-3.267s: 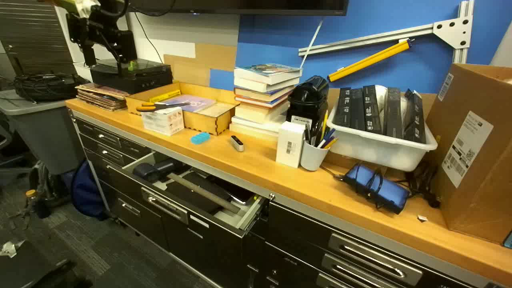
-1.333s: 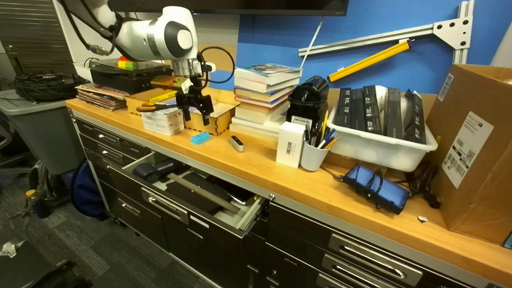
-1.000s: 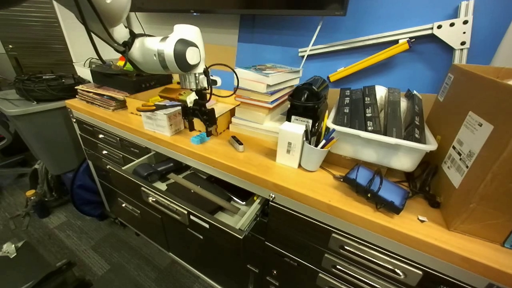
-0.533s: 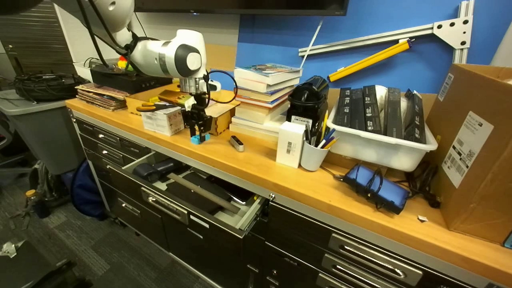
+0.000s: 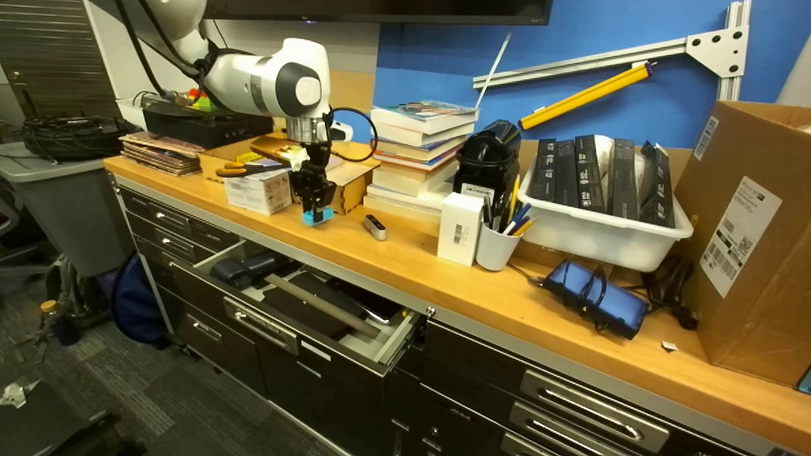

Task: Put the blue object inside the drawer and close it

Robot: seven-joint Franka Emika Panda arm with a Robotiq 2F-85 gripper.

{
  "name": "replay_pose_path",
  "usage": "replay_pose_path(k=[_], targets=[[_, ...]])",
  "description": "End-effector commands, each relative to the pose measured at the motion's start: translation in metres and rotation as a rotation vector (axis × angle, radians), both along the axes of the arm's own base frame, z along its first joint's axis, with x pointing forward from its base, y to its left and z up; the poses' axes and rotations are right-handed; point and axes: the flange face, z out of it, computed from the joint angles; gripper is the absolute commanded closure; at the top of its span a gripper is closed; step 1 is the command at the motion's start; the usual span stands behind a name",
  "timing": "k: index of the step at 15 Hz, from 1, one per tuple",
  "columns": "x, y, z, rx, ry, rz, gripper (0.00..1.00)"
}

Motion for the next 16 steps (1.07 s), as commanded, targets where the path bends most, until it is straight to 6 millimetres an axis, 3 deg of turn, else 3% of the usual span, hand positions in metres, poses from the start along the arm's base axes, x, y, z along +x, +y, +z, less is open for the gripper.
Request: replay_pose_path(k=[1, 5, 7, 15, 16], targets=[[-0.044, -0.015, 0.024, 0.018, 0.016, -0.036, 0.85], [-0.095, -0.027, 0.007, 0.027, 0.093, -0.083, 0.85], [-0.108, -0.032, -0.011, 0.0, 0.106, -0.103, 0.85], [-0.106, -0.042, -0.088, -0.05, 0.08, -0.213, 0.82], [-0.105, -0.042, -0.093, -0.051, 0.082, -0.224, 0.39]])
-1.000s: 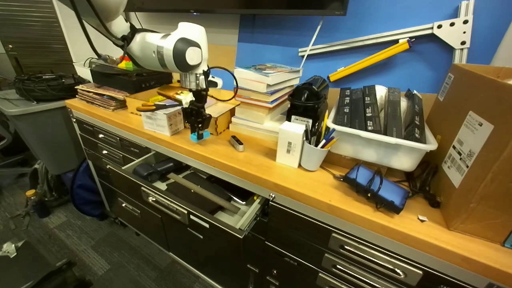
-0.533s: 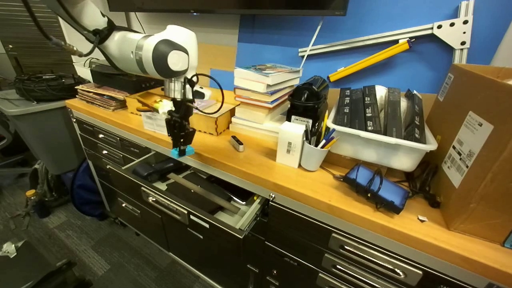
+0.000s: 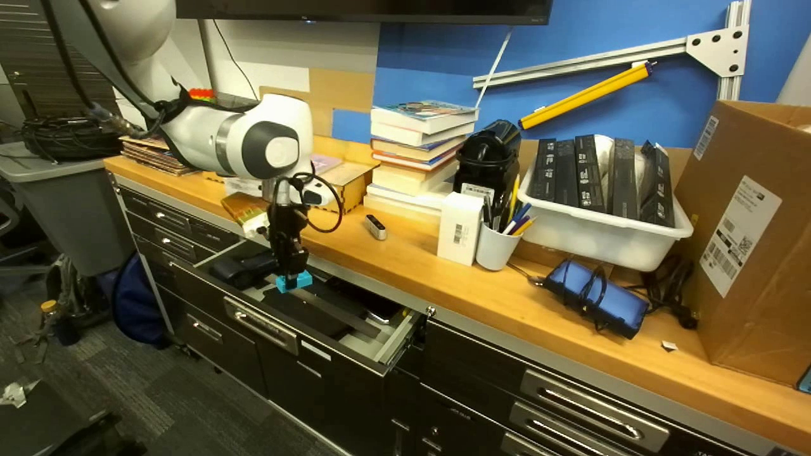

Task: Put the blue object inside the drawer and close it

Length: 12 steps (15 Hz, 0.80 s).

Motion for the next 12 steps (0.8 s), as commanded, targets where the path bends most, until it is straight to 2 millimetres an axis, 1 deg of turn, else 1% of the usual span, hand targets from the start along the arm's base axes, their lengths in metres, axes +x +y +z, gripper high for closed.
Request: replay_pose_path(k=[1, 2, 4, 6, 8, 9, 12], targets=[[0.003, 0.001, -0.011, -0.01, -0.016, -0.037, 0.38], [0.003, 0.001, -0.014, -0.006, -0.01, -0.041, 0.32], [-0.005, -0.003, -0.007, 0.006, 0.015, -0.027, 0.16], [-0.017, -0.011, 0.002, -0.008, 0.011, -0.042, 0.0], [-0.035, -0.02, 0.01, 0.006, 0.025, -0.063, 0.0], [-0.046, -0.026, 0.011, 0.005, 0.039, -0.074, 0.0], [-0.069, -0.037, 0.006, 0.007, 0.089, -0.085, 0.0]])
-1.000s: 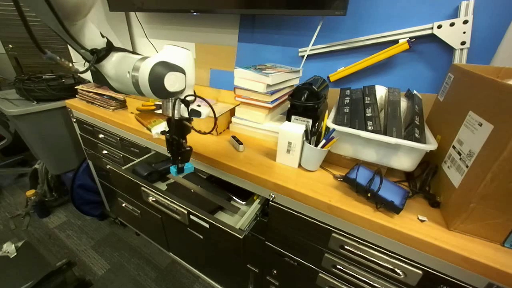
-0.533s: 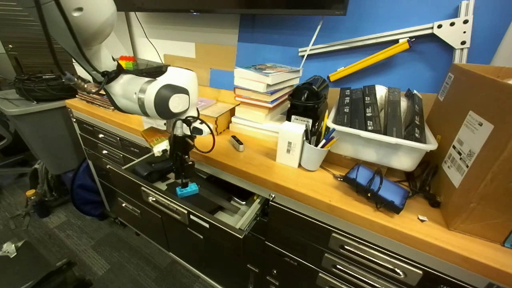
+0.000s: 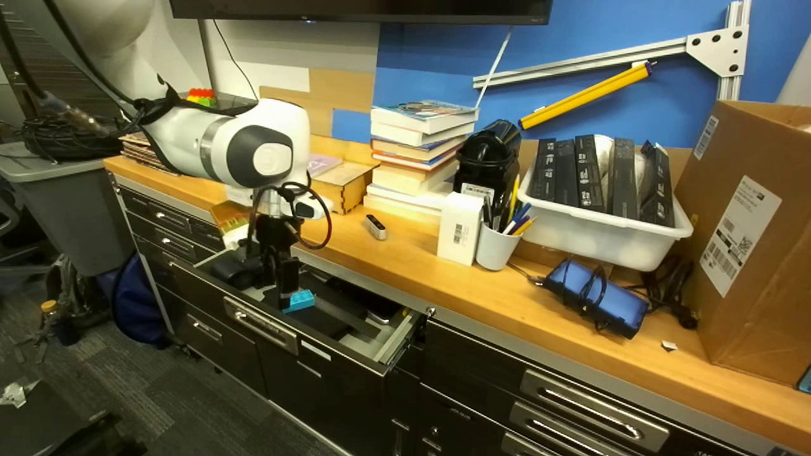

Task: Put the blue object inside the drawer and close it

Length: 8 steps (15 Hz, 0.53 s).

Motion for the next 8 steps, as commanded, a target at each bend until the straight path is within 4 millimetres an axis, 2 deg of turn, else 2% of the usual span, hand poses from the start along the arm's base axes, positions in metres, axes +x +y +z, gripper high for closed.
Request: replay_pose_path(k=[1, 4, 8], targets=[[-0.034, -0.013, 0.004, 0.014, 0.047, -0.014, 0.0], [-0.046, -0.018, -0.009, 0.007, 0.093, -0.018, 0.0], [-0.042, -0.026, -0.03, -0.015, 0.111, -0.045, 0.0]])
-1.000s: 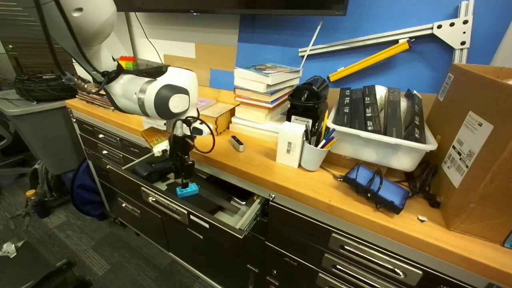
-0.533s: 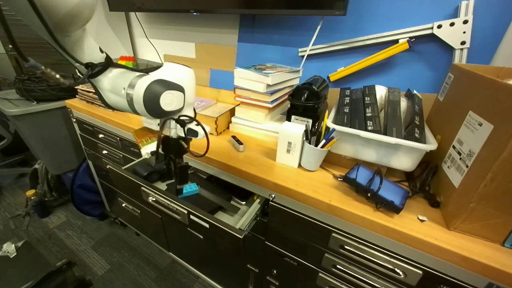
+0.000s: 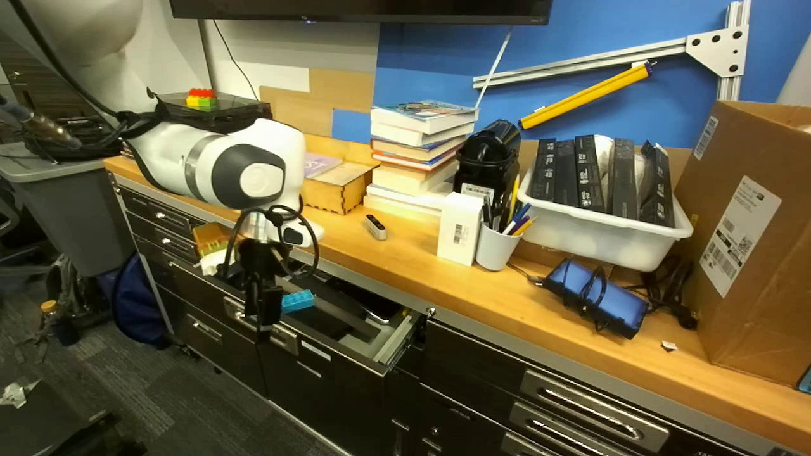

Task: Put the blue object inside the drawer and close it

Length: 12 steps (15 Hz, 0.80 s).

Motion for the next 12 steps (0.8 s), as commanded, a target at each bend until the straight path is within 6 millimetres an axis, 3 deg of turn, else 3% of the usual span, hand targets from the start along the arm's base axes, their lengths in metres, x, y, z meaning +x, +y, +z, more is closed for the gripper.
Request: replay_pose_path(k=[1, 7, 12], targets=[[0.006, -0.005, -0.011, -0.005, -0.001, -0.021, 0.0], [0.037, -0.007, -0.025, -0.011, -0.063, -0.05, 0.0], [0.08, -0.004, -0.018, -0.018, -0.155, -0.066, 0.0]])
